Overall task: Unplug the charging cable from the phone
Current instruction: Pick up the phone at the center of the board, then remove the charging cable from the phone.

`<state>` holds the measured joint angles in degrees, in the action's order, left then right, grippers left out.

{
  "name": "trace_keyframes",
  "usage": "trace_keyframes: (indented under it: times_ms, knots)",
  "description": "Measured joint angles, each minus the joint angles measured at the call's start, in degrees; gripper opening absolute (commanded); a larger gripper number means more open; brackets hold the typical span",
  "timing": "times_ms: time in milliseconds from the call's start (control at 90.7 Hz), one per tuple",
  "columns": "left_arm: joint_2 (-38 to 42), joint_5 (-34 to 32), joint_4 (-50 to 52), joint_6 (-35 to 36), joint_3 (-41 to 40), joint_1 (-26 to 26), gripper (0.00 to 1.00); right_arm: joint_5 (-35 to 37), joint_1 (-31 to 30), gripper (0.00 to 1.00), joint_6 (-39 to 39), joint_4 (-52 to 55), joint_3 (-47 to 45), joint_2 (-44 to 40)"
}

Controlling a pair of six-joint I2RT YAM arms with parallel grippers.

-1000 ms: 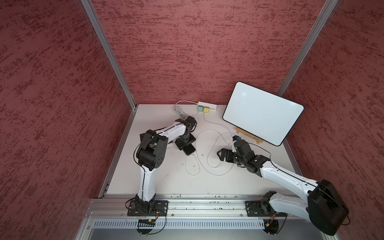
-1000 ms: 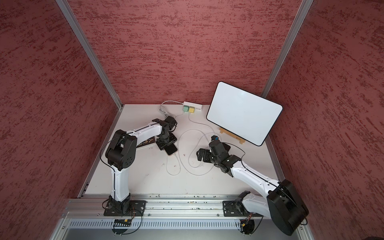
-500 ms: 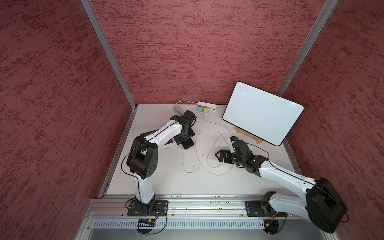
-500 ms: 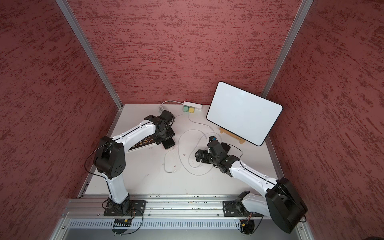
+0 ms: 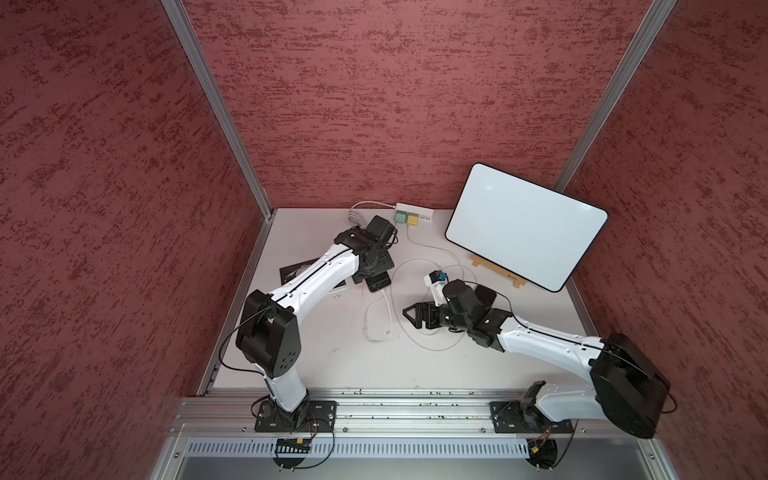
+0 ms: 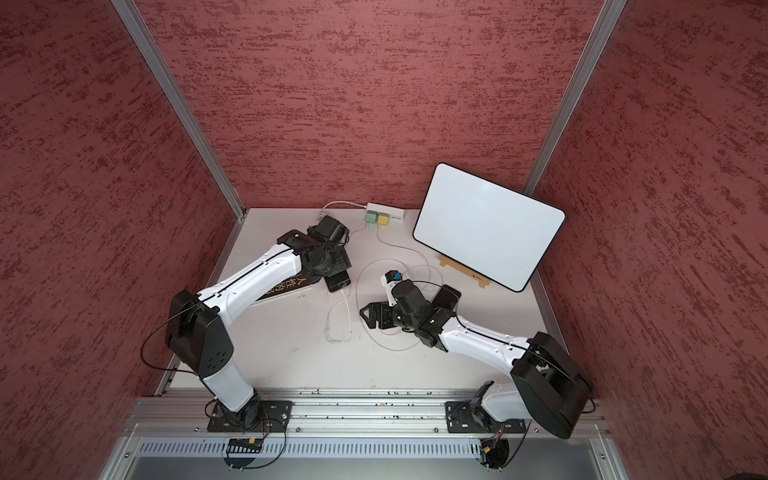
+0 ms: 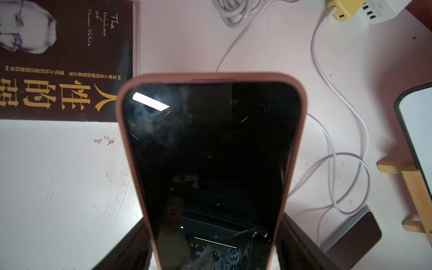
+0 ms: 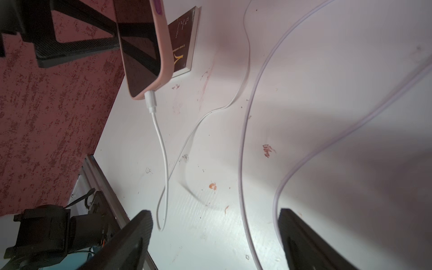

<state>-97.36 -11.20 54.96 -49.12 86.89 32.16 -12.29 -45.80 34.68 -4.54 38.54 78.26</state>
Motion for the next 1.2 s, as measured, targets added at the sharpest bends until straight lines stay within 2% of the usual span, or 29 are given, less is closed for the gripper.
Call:
trace_keyframes:
  times_ms: [551, 948, 1201]
  knots:
    - [5.7, 1.3, -2.3, 0.1, -4.7, 0.4, 0.55, -2.1, -2.9, 0.65, 1.0, -11.8, 4.2, 7.8]
    - [6.7, 2.3, -3.2, 0.1, -5.6, 0.9, 0.54, -3.2, -3.6, 0.61, 1.4, -12.5, 5.9, 9.6]
    - [6.9, 2.4, -3.3, 0.1, -5.7, 1.2, 0.54, -3.6, -3.6, 0.54, 1.3, -13.1, 6.2, 9.6]
